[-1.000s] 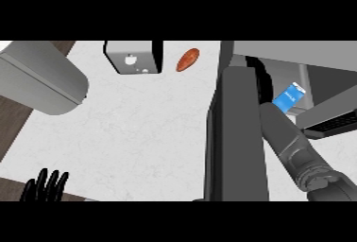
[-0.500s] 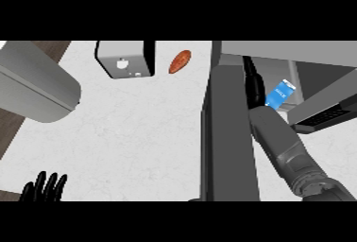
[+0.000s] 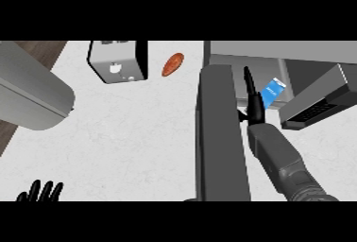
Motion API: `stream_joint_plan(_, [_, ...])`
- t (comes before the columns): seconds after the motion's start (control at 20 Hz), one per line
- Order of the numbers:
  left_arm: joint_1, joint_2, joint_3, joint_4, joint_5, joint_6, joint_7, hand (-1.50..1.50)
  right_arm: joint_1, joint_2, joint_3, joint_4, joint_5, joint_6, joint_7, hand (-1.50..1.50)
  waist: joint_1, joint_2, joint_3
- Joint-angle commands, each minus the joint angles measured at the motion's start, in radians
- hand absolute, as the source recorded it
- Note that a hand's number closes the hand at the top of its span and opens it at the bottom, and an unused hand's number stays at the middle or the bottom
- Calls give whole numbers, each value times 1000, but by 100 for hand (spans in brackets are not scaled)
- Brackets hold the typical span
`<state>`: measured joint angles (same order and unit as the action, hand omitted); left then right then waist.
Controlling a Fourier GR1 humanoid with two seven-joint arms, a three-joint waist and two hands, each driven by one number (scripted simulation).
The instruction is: Pick up the milk, place it into the microwave and close the microwave
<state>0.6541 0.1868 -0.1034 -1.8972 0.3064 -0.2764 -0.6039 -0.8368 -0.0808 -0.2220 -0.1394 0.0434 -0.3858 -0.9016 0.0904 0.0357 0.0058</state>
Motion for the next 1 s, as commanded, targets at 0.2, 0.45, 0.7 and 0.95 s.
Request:
stream_joint_plan(0.2, [24,-7,-8,-65,-1,32,64,-150,114,-6,-23,-8,-19,143,-166,-150,-41,-16,-2])
stream_joint_plan(0.45, [22,-23,-50,-85,-39,54,110,-150,184,3,-12,-12,-16,239,-198,-150,-66,-26,-3])
stream_joint_plan(0.7, [35,-14,-73,-63,-84,32,95,-150,247,-12,28,-34,12,361,-219,-150,-76,-32,-4])
stream_joint_plan(0.95, [-17,-27,-83,1,-120,38,106,-150,347,-33,33,-125,-3,363,-220,-150,-88,-36,-6])
